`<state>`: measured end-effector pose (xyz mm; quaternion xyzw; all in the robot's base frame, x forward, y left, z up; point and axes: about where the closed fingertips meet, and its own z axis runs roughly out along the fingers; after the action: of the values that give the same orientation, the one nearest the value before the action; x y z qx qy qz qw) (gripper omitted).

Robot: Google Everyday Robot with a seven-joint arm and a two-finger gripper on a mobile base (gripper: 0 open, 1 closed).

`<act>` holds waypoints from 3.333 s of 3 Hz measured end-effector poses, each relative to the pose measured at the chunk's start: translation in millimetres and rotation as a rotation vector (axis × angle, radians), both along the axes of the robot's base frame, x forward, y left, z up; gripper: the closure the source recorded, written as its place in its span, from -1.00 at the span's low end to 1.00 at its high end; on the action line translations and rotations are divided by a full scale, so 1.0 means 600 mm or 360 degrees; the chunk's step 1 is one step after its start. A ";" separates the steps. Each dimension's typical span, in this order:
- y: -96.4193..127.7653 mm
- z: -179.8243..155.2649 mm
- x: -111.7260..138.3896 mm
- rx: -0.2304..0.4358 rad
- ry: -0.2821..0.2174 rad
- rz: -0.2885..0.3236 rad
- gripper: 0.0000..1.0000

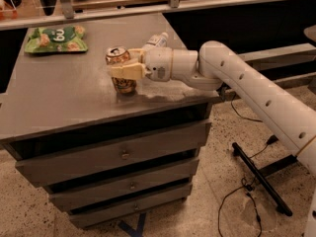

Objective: Place orange can upright

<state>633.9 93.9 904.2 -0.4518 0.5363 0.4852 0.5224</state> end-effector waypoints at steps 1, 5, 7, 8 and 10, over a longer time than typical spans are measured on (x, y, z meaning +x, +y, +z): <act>-0.005 -0.007 0.003 0.0023 0.0024 0.0003 0.22; -0.026 -0.019 0.008 -0.0001 0.0032 -0.0001 -1.00; -0.109 -0.026 0.023 -0.0144 -0.0033 -0.0065 -1.00; -0.134 -0.019 0.025 -0.0237 -0.0141 0.0008 -1.00; -0.184 0.038 -0.005 -0.0268 -0.0447 0.0189 -1.00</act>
Offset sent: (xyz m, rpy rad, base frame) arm 0.0071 -0.0151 -0.0113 0.0305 0.0285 -0.0087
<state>630.9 -16.6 927.1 -0.5882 0.4692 0.4008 0.5228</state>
